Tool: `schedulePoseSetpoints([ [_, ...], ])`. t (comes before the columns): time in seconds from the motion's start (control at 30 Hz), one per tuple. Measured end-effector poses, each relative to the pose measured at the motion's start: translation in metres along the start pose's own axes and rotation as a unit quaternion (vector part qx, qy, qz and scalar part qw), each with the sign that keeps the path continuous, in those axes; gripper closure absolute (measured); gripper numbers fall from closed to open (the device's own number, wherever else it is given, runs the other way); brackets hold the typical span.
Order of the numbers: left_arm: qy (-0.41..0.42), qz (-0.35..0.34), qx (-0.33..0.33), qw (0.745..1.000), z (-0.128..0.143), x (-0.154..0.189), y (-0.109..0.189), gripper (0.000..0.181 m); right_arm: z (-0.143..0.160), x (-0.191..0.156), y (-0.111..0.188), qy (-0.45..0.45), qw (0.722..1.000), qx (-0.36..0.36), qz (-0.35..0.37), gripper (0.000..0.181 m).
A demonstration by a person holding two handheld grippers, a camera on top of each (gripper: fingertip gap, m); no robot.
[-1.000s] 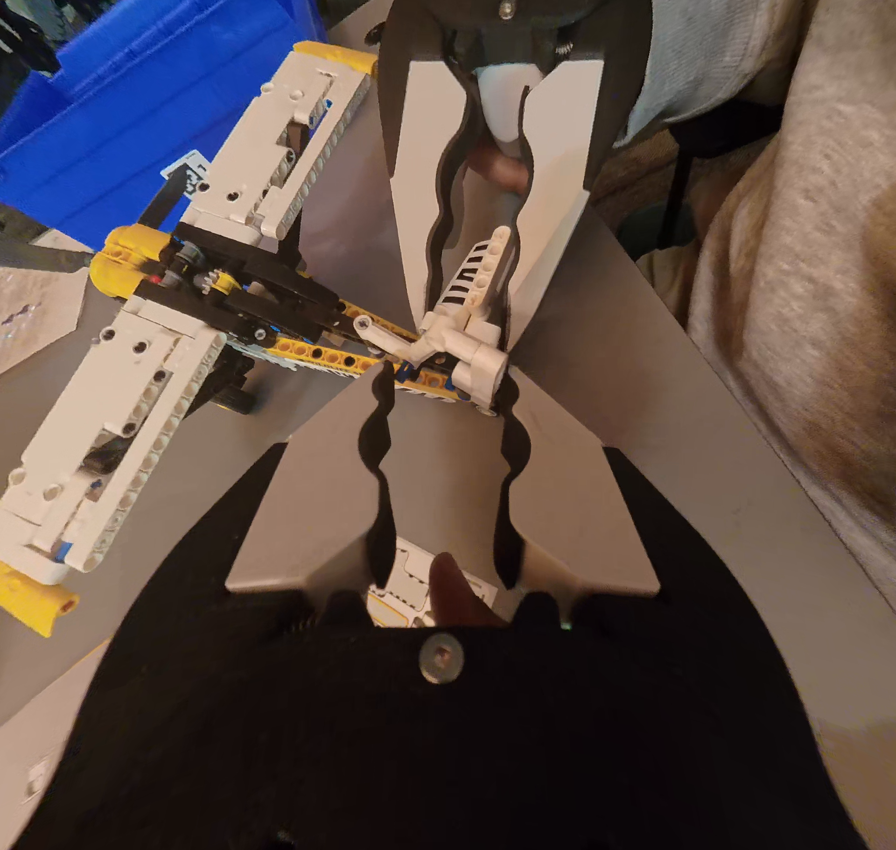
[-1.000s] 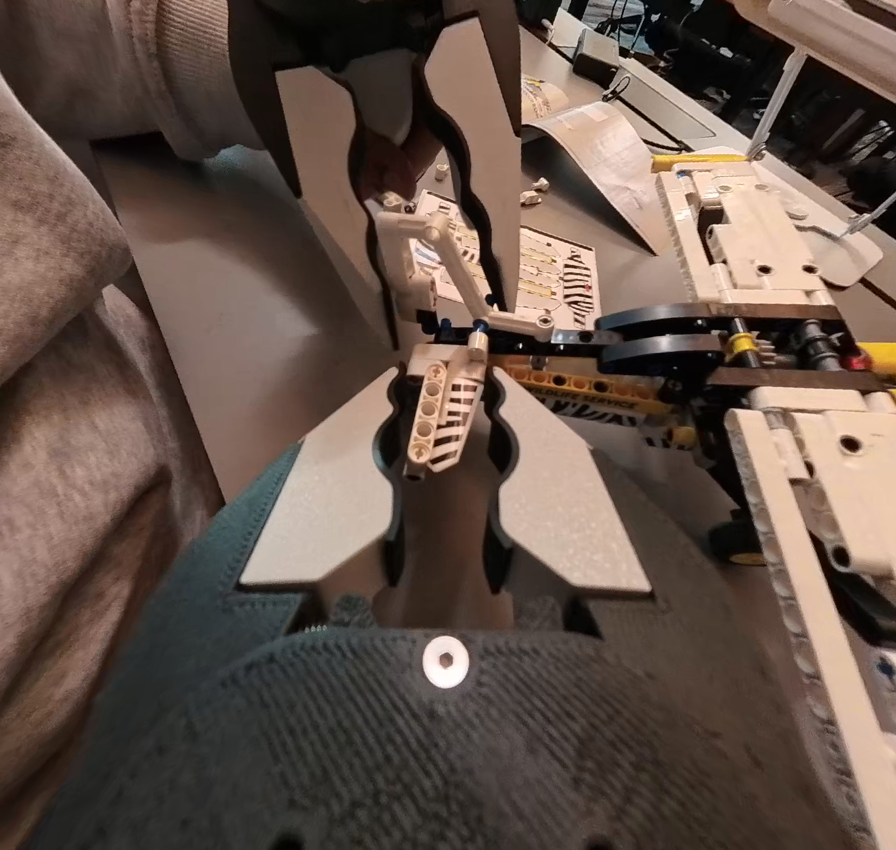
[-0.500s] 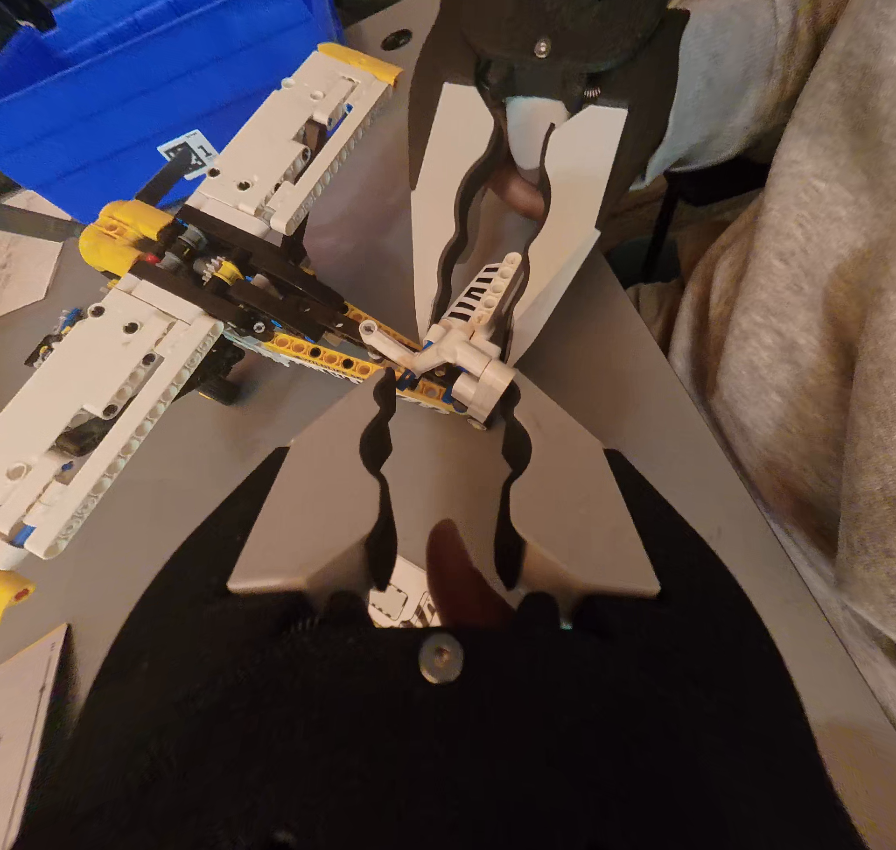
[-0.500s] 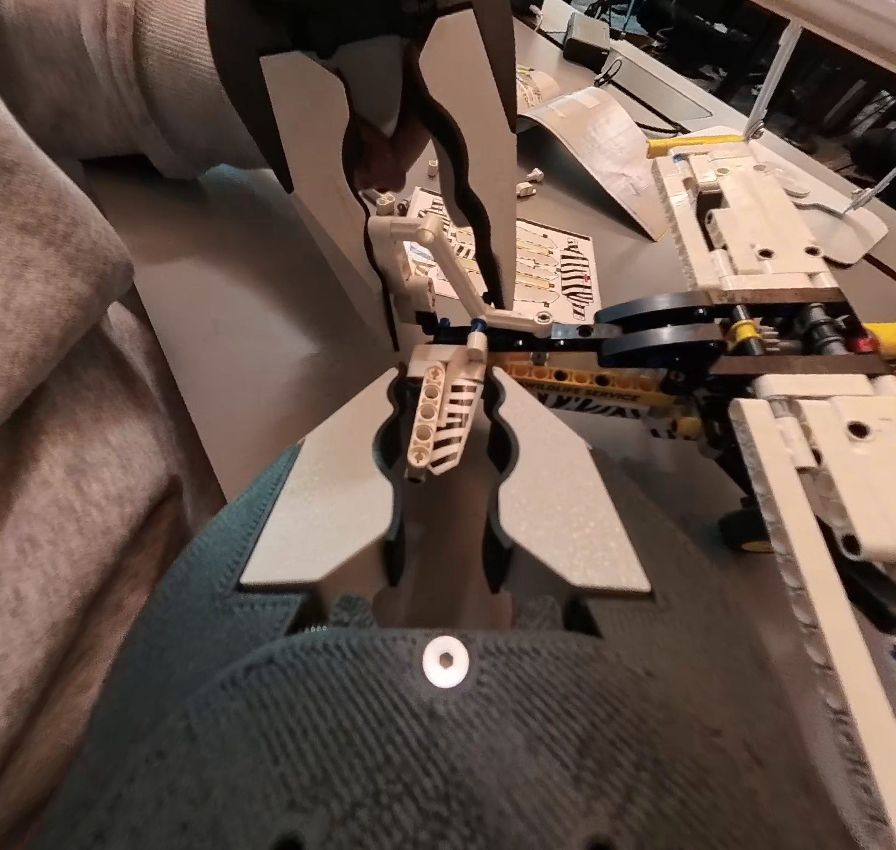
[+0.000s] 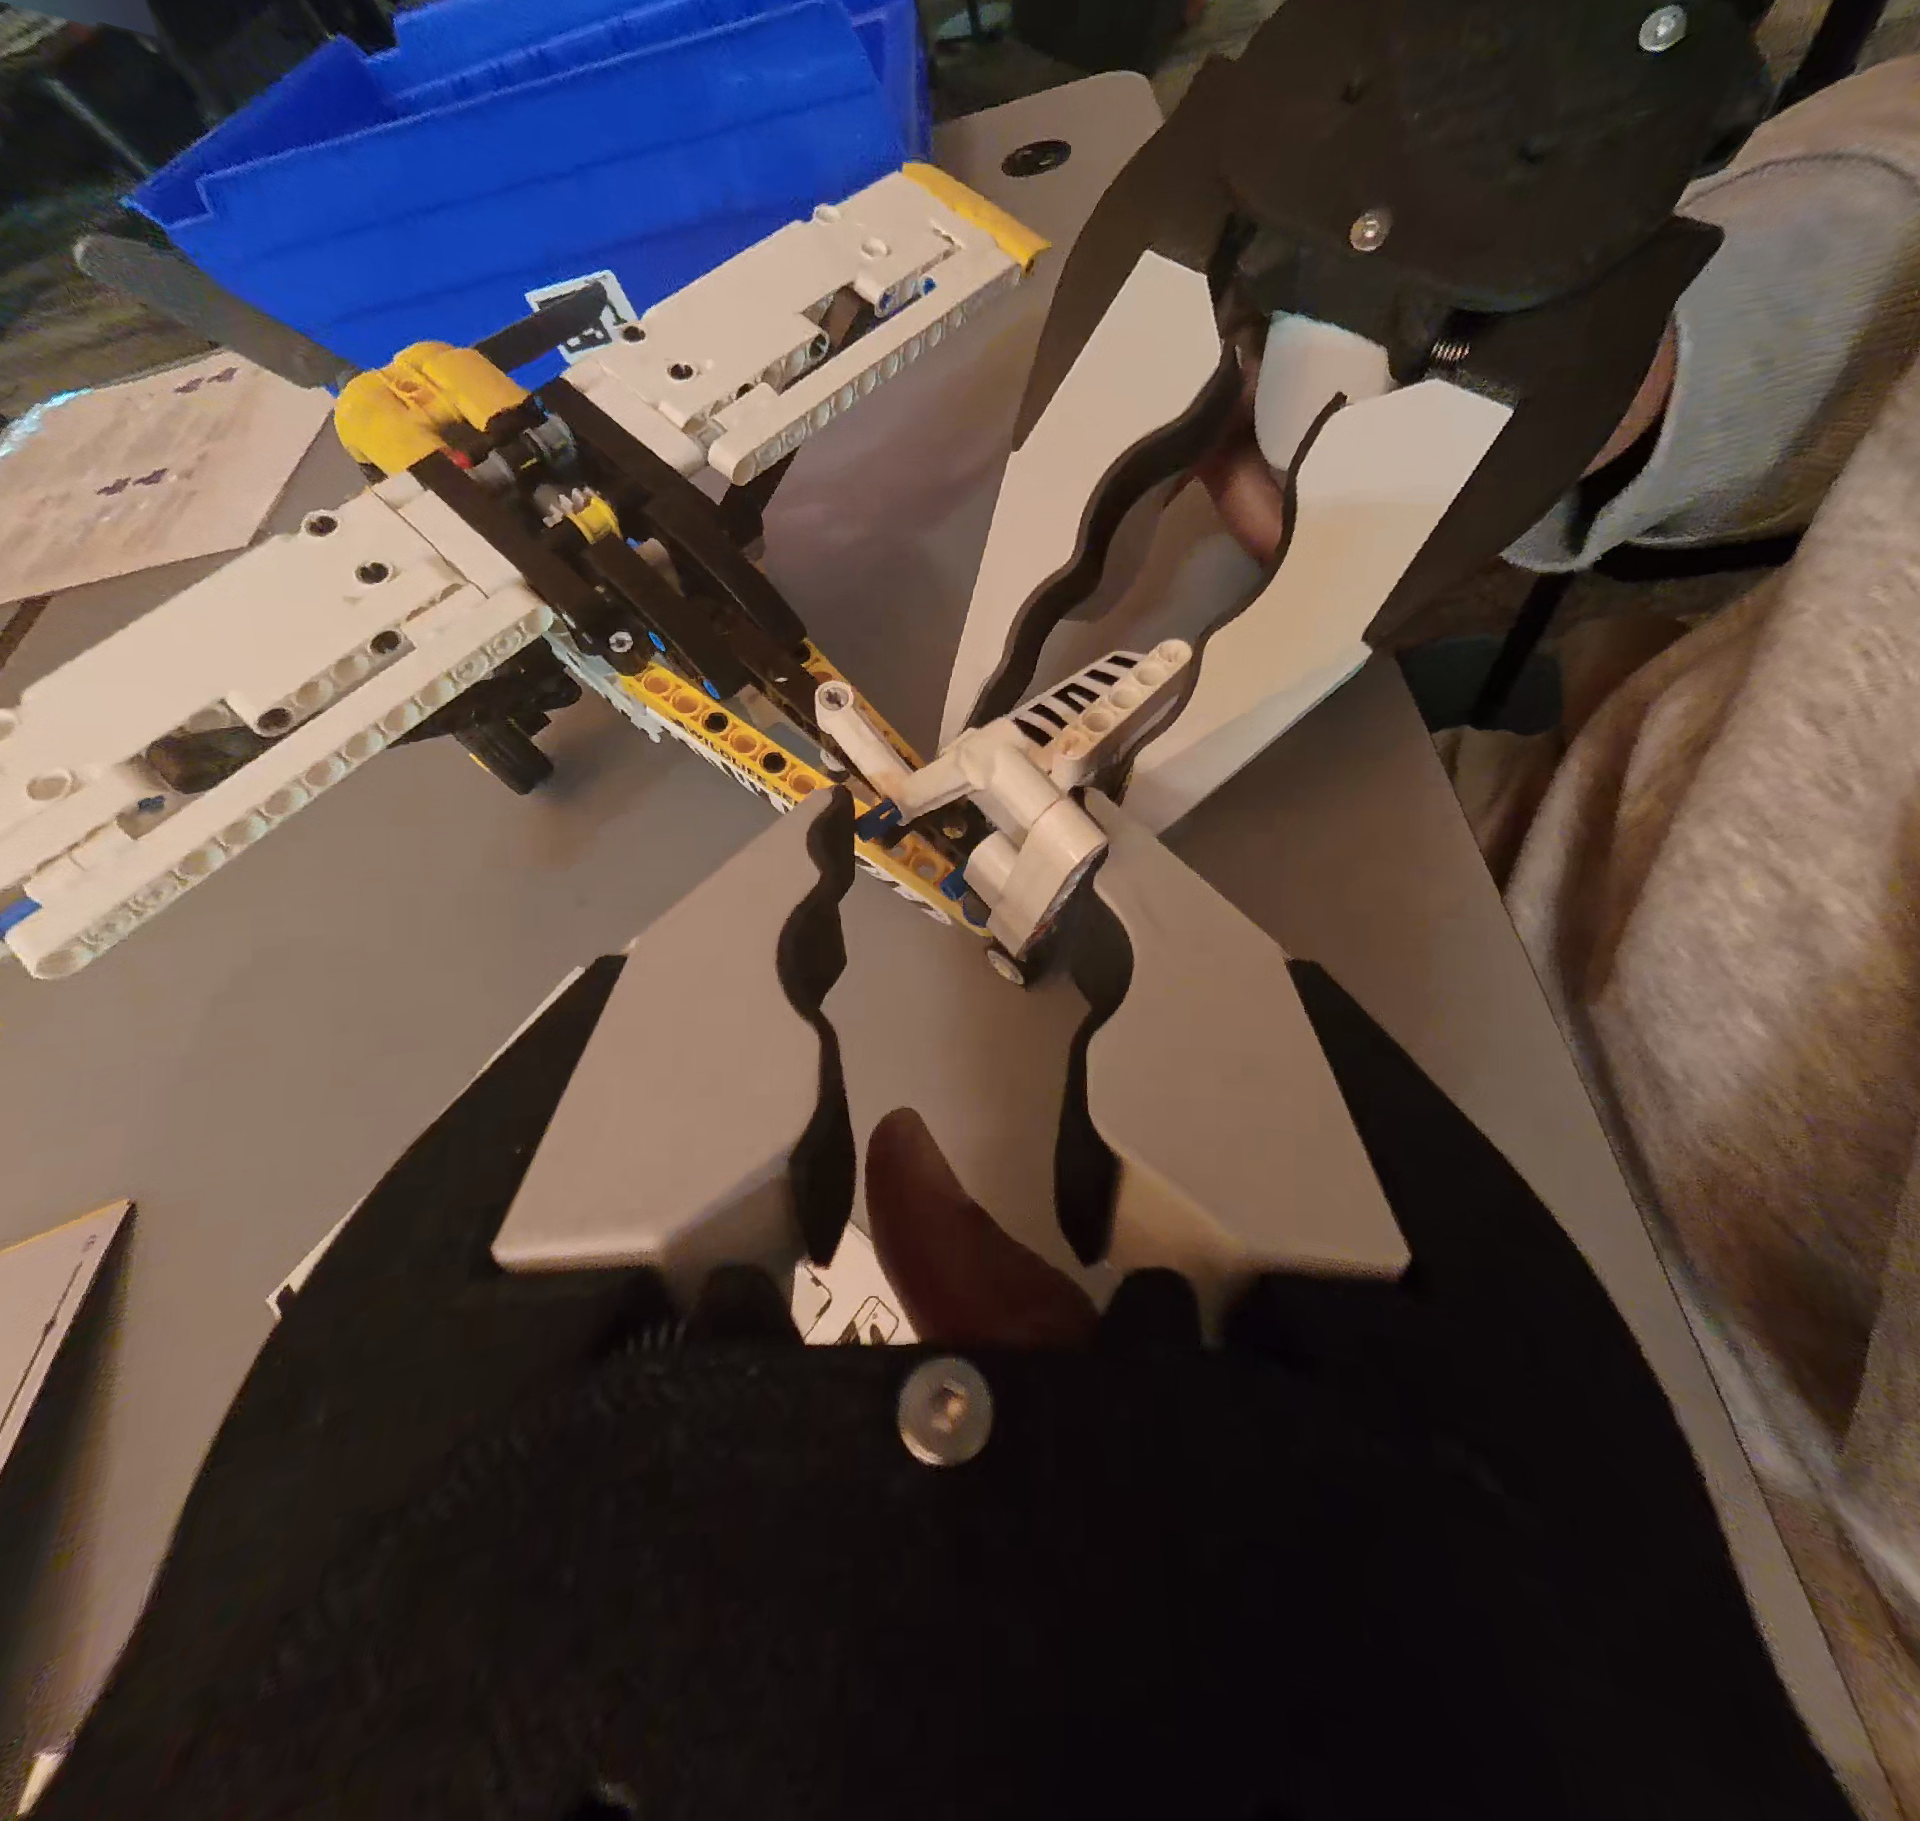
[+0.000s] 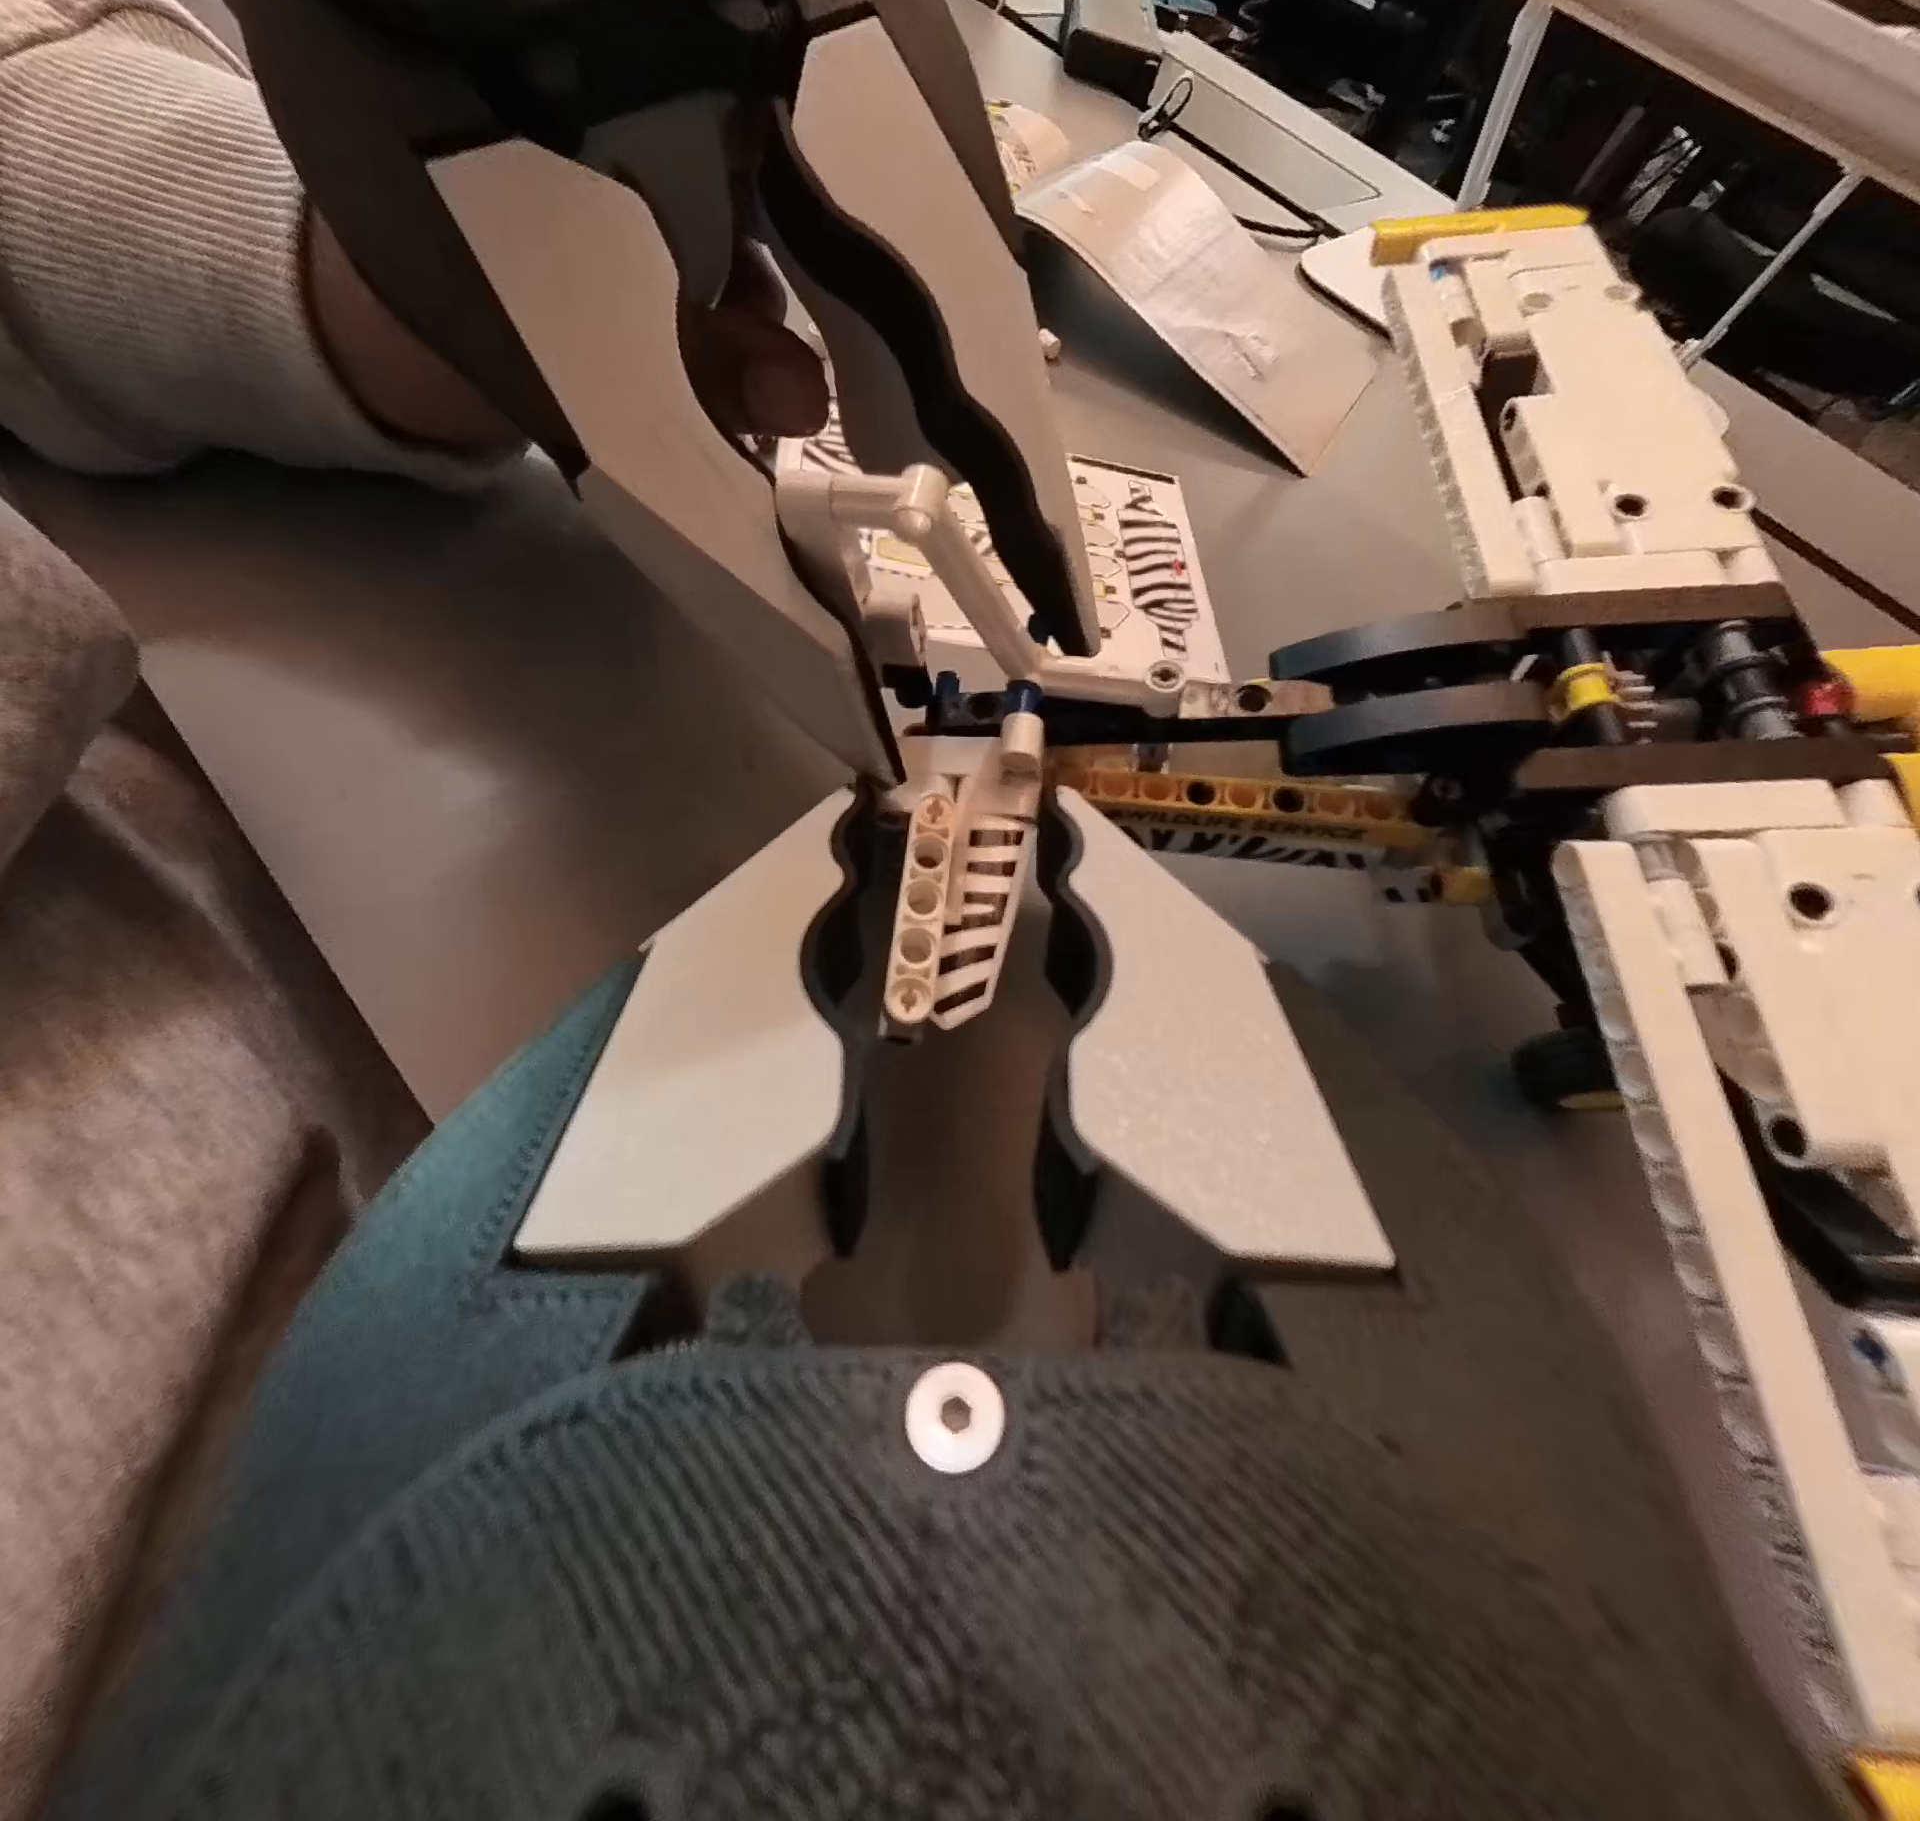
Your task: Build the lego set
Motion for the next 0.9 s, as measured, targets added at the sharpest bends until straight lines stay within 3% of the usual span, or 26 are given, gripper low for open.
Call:
schedulePoseSetpoints([
  [0.27, 0.008, -0.003, 0.000, 1.000, 0.004, 0.000, -0.002, 0.139, -0.002, 0.008, 0.007, 0.010, 1.000, -0.021, 0.003, 0.143],
  [0.4, 0.024, 0.001, 0.009, 1.000, 0.003, 0.002, -0.003, 0.134, -0.010, 0.016, 0.016, -0.033, 0.999, -0.019, 0.012, 0.138],
  [0.47, 0.036, 0.031, 0.011, 0.999, 0.002, 0.010, -0.003, 0.112, -0.015, 0.017, 0.017, -0.050, 0.999, -0.010, 0.018, 0.141],
  [0.63, 0.068, 0.092, 0.028, 0.993, -0.003, 0.025, 0.000, 0.086, -0.023, 0.023, 0.017, -0.097, 0.994, 0.015, 0.048, 0.153],
  [0.73, 0.081, 0.102, 0.033, 0.991, -0.005, 0.029, 0.001, 0.086, -0.016, 0.017, 0.007, -0.108, 0.993, -0.015, 0.055, 0.155],
  [0.9, 0.084, 0.104, 0.032, 0.991, -0.005, 0.034, -0.001, 0.079, -0.013, 0.013, 0.005, -0.071, 0.993, -0.040, 0.090, 0.173],
])
Point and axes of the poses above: each gripper's, where its closed fingertips meet, y back along the fingers, z out of its underside, x = y × z across the jaws, the point moved 2 cm from there along y, back along the fingers, and after that the axes turned 13 degrees about x, right-handed, at the moved point
